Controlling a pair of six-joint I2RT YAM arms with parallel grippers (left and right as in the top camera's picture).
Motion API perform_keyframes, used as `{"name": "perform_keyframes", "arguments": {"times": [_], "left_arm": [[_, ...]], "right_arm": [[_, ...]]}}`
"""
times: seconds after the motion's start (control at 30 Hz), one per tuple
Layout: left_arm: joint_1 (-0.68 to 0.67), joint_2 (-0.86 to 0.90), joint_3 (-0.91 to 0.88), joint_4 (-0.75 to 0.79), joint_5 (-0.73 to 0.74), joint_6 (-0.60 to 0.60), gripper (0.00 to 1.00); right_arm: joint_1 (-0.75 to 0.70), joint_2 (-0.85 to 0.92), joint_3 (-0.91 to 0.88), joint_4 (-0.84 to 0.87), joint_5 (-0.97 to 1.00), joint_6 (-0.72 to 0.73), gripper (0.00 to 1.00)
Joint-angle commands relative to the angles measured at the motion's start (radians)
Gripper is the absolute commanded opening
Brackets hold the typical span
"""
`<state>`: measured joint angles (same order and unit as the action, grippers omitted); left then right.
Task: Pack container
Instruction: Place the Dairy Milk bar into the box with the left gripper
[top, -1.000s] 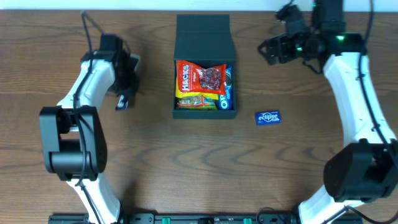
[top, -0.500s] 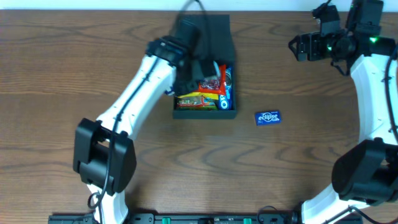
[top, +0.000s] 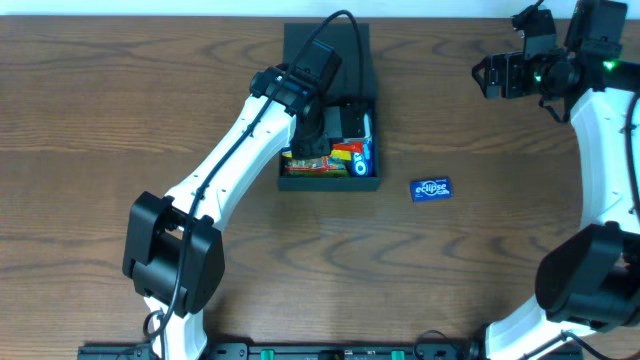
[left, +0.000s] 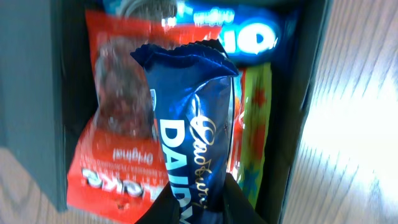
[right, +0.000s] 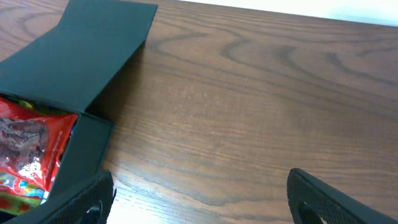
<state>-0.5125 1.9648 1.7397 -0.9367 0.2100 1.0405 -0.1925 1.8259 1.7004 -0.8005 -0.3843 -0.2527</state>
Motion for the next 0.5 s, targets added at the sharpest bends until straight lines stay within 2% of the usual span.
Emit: {"name": "perform_keyframes", "arguments": {"times": [0.0,0.07,0.1,0.13,0.23,0.27,0.33,0.47], "left_arm": [[0.002,-0.007,-0.002,0.022,0.116,0.012,0.08],[0.002,-0.007,-0.002,0.062,0.131,-0.044,0.13],[0.002,-0.007,-0.002,0.104,0.131,-0.132,0.15],[0.002,-0.007,-0.002,0.175,0.131,-0.311,0.16],[0.002,-0.006,-0.002,0.289,0.130,-0.647,0.17],[0.002,-0.006,-0.002,0.335,0.130,-0.807,0.14],[0.001,-0.006,-0.002,0.380,0.130,-0.978,0.09],[-0.014,0.009,-0.002,0.396,0.129,-1.112,0.06]], "right_arm": [[-0.006,0.001,0.000,-0.003,0.003,0.013,0.88],[-0.006,0.001,0.000,-0.005,0.003,0.013,0.89],[-0.006,0.001,0.000,-0.006,0.003,0.014,0.89],[-0.006,0.001,0.000,-0.010,0.003,0.013,0.89],[-0.006,0.001,0.000,-0.019,0.003,0.013,0.88],[-0.006,0.001,0.000,-0.023,0.003,0.013,0.89],[-0.006,0.001,0.000,-0.027,0.003,0.013,0.89],[-0.006,0.001,0.000,-0.039,0.003,0.013,0.89]]}}
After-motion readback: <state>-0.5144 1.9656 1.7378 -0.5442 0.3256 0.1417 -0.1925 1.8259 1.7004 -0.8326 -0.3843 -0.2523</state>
